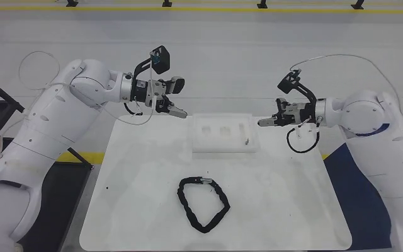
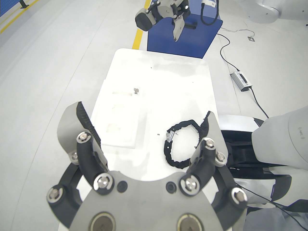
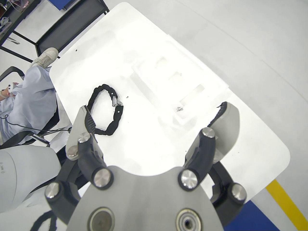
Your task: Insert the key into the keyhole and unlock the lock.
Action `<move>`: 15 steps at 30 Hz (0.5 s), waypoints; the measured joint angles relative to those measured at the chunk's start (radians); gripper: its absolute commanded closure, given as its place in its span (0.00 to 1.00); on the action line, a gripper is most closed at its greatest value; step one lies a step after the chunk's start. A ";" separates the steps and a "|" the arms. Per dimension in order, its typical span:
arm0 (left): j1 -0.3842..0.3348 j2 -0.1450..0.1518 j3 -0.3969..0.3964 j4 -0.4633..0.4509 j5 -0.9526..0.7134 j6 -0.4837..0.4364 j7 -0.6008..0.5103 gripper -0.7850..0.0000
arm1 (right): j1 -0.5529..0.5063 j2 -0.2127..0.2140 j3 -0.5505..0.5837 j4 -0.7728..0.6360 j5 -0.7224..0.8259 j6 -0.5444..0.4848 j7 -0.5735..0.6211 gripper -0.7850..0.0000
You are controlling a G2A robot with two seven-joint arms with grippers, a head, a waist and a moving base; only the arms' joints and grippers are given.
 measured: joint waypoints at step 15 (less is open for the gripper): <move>0.000 0.000 0.000 0.000 0.000 0.000 0.000 0.00 | 0.204 -0.149 -0.311 0.356 -0.004 0.171 -0.046 0.00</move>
